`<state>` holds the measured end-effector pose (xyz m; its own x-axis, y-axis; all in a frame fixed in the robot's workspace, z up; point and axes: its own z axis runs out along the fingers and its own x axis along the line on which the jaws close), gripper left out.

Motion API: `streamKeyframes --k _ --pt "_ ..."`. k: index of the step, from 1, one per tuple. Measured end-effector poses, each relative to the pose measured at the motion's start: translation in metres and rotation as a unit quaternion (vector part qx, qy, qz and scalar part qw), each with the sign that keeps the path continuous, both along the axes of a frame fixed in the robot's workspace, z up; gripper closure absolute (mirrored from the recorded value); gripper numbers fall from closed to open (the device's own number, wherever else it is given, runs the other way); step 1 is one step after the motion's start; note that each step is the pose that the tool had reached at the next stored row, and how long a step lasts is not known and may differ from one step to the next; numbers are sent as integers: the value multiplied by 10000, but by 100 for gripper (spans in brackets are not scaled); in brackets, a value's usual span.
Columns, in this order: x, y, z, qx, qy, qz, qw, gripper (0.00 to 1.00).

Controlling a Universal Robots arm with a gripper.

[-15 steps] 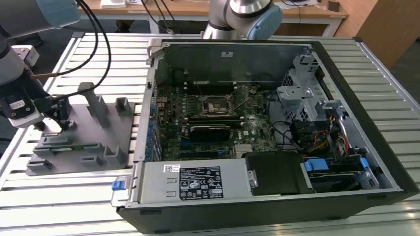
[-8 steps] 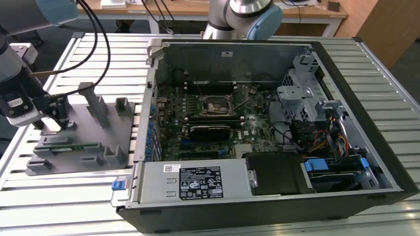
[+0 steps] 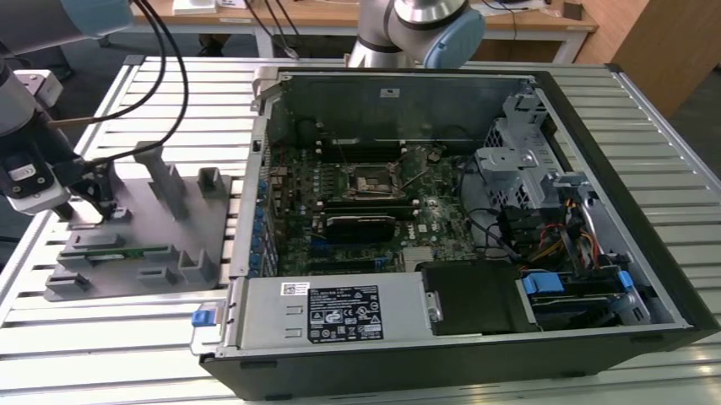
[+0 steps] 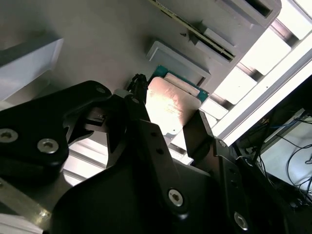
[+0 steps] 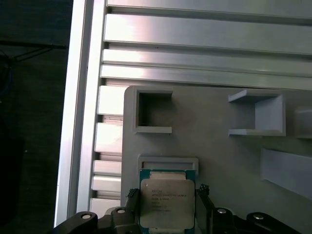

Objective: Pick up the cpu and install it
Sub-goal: 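Pick up the cpu and move it towards the insertion slot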

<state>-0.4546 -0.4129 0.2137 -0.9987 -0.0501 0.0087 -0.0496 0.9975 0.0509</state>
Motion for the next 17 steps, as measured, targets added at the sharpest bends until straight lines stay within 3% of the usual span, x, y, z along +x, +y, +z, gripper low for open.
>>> streamKeyframes --k 17 --pt "0 0 128 0 0 0 10000 46"
